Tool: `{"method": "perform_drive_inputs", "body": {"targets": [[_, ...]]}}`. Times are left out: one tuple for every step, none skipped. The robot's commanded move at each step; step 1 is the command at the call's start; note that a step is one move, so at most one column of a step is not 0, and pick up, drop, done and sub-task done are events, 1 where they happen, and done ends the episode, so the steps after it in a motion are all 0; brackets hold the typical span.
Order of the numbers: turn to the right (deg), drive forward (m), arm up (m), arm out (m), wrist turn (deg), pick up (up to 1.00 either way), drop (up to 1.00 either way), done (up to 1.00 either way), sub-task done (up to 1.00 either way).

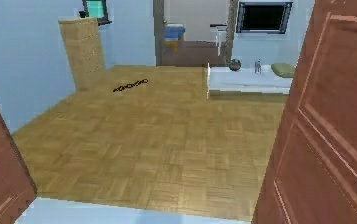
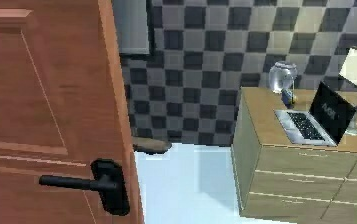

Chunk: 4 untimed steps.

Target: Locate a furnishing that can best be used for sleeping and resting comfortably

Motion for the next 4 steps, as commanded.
{"method": "perform_drive_inputs", "body": {"targets": [[9.0,0.0,0.0,0.0,0.0,0.0,0.0,0.0,0.0],[0.0,1.0,0.0,0.0,0.0,0.0,0.0,0.0,0.0],[0.0,1.0,0.0,0.0,0.0,0.0,0.0,0.0,0.0],[6.0,0.0,0.0,0.0,0.0,0.0,0.0,0.0,0.0]]}}
